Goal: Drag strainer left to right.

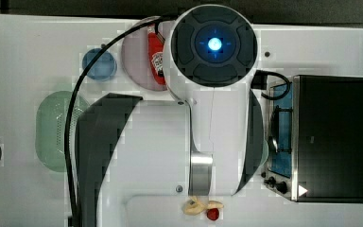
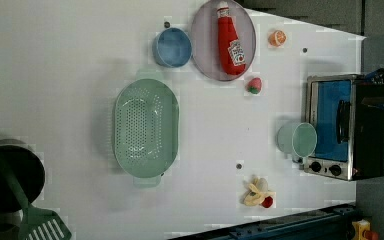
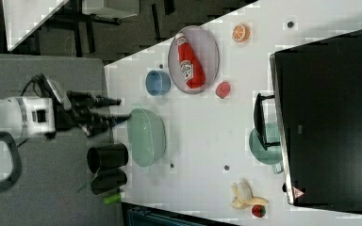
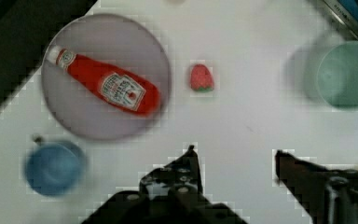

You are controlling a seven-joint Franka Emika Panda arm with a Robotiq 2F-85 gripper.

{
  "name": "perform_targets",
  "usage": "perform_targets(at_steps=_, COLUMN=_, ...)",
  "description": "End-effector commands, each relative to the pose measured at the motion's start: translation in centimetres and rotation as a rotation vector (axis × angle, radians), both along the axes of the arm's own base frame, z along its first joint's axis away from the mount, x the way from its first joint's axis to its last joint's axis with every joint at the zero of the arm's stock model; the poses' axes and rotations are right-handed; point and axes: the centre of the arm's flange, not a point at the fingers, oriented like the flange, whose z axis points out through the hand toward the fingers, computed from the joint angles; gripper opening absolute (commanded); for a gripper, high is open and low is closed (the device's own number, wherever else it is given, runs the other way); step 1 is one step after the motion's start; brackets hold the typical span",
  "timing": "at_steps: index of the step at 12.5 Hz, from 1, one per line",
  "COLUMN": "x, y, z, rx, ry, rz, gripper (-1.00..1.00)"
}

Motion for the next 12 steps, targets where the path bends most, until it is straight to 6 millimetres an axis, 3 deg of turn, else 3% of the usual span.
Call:
perform_targets(at_steps=1, x=-20.0, y=-2.6, z=11.3, rx=-0.03, ry=-0.047, rz=-0.004, gripper=0.59)
perform_targets(at_steps=3, x=-19.9, y=-2.3, z=11.1, rx=-0.033, ry=-0.043, rz=0.002, gripper=1.0)
perform_targets(at_steps=5, x=-19.4, y=-0.1, z=10.2, rx=-0.038, ry=-0.021, rz=0.042, gripper=1.0)
perform_targets(at_steps=8, x=-17.8, y=6.6, z=7.4, rx=-0.069, ry=0.01, rz=0.142, gripper=1.0)
perform_targets(at_steps=12, x=-14.9, y=16.9, z=1.3, rx=-0.136, ry=-0.011, rz=0.15, gripper=1.0)
